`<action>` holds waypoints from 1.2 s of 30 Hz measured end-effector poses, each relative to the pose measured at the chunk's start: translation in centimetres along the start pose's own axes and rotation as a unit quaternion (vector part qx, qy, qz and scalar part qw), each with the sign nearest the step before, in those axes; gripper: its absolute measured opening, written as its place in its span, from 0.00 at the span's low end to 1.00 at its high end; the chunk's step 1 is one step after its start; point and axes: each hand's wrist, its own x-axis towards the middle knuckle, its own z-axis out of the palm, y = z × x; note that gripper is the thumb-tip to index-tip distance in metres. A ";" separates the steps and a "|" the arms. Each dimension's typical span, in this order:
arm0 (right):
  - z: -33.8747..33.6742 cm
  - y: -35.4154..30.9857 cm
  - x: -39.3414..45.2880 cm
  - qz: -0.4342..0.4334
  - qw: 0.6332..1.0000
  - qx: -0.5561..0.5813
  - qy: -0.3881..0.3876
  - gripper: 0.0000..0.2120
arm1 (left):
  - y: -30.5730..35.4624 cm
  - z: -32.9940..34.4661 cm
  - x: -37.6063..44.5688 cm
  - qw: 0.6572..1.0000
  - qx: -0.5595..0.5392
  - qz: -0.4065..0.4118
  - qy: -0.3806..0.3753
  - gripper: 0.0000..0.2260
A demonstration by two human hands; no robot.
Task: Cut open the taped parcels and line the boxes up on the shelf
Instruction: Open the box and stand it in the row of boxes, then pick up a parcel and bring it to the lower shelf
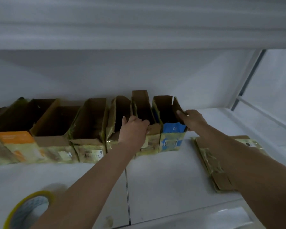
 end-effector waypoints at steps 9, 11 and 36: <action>-1.4 1.9 -4.3 0.007 0.988 -0.110 0.104 0.24 | 0.0 -1.6 -0.4 0.986 -0.090 0.097 0.102 0.10; -1.6 3.1 -6.1 -0.002 0.985 -0.132 0.109 0.23 | 1.1 -2.1 -0.9 0.978 -0.089 0.138 0.126 0.09; -6.6 23.3 -16.0 0.075 0.959 -0.266 0.066 0.18 | 21.4 8.3 -1.5 0.964 -0.134 0.218 -0.070 0.14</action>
